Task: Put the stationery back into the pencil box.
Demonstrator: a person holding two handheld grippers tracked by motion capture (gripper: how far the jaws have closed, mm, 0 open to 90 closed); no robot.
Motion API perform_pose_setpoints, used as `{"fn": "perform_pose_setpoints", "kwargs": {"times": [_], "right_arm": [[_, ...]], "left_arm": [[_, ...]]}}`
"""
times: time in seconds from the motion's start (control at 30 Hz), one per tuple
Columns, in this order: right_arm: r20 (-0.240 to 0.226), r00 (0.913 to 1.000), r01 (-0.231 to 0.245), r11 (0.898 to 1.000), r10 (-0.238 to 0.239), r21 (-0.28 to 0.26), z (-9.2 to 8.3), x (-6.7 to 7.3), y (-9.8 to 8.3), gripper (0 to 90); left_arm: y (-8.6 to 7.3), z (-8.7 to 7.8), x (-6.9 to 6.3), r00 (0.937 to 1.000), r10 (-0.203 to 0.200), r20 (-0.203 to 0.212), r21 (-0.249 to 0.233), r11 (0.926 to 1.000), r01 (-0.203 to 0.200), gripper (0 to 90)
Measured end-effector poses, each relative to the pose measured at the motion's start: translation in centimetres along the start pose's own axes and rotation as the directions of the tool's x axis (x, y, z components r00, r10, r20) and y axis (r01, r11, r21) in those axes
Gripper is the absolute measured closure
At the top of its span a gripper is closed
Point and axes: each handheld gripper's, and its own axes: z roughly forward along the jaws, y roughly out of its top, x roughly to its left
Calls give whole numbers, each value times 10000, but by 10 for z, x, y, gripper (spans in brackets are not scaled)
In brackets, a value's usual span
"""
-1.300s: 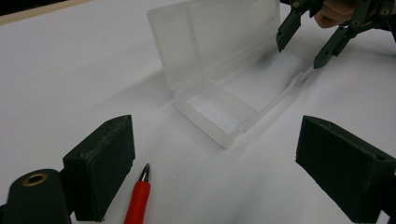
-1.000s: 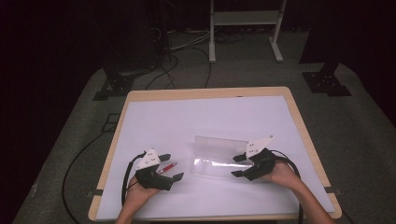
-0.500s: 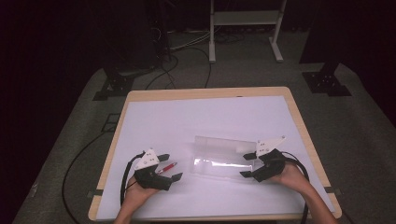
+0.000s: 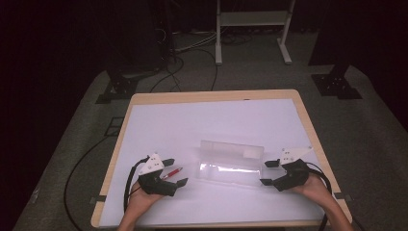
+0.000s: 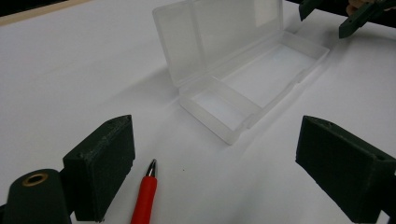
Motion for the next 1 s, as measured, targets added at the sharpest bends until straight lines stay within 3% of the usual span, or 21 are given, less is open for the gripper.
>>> {"fn": "perform_pose_setpoints", "kwargs": {"times": [0.6, 0.7, 0.73, 1.0], "right_arm": [[580, 9958, -692, 9973, 704, -229, -18, 1, -30, 287], [637, 9951, -747, 9969, 763, -261, -20, 0, -34, 286], [664, 9947, -769, 9967, 785, -273, -21, 0, -35, 286], [679, 9940, -836, 9961, 854, -286, -23, 0, -38, 286]], "left_arm": [[3, -1, 6, 9995, 292, -77, 422, 9987, -289, 141], [1, 0, 8, 9993, 359, -62, 709, 9969, -353, 145], [0, 1, 9, 9986, 517, -137, 1066, 9930, -500, 145], [-7, -3, 19, 9985, 477, -261, 1657, 9852, -428, 164]]}}
